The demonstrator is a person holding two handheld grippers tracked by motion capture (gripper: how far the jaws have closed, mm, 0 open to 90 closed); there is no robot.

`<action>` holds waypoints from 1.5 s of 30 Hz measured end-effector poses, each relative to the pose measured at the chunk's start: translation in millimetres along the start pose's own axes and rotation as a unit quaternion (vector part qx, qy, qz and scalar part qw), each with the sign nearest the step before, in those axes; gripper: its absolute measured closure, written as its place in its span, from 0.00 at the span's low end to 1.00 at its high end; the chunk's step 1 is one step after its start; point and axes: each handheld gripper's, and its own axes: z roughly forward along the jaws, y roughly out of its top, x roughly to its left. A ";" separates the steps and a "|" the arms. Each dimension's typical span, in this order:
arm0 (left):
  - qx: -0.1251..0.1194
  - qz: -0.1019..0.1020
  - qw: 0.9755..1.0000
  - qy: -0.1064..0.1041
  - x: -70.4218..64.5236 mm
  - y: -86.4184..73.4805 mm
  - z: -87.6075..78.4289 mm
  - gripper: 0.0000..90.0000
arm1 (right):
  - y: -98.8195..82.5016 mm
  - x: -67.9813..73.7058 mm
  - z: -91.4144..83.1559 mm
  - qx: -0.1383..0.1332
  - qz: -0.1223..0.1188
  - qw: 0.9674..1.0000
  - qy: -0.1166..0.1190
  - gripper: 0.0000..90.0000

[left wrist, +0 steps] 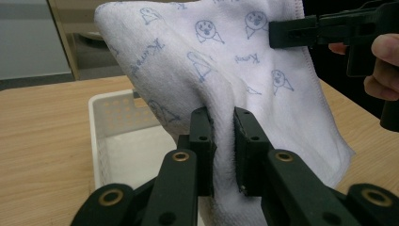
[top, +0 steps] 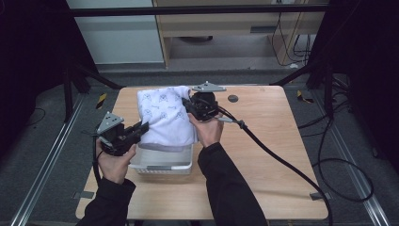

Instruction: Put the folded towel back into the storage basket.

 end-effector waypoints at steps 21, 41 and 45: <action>0.035 0.000 0.999 0.020 23.1 -18.6 17.9 0.87 | -27.9 4.9 39.1 0.018 0.013 1.000 -0.009 0.85; 0.079 -0.004 0.996 0.034 38.6 -40.3 37.4 0.87 | -51.6 12.5 60.2 0.046 0.010 0.999 -0.022 0.85; 0.085 -0.007 0.996 0.035 42.8 -44.9 41.2 0.87 | -54.4 12.8 62.3 0.050 0.007 0.998 -0.025 0.85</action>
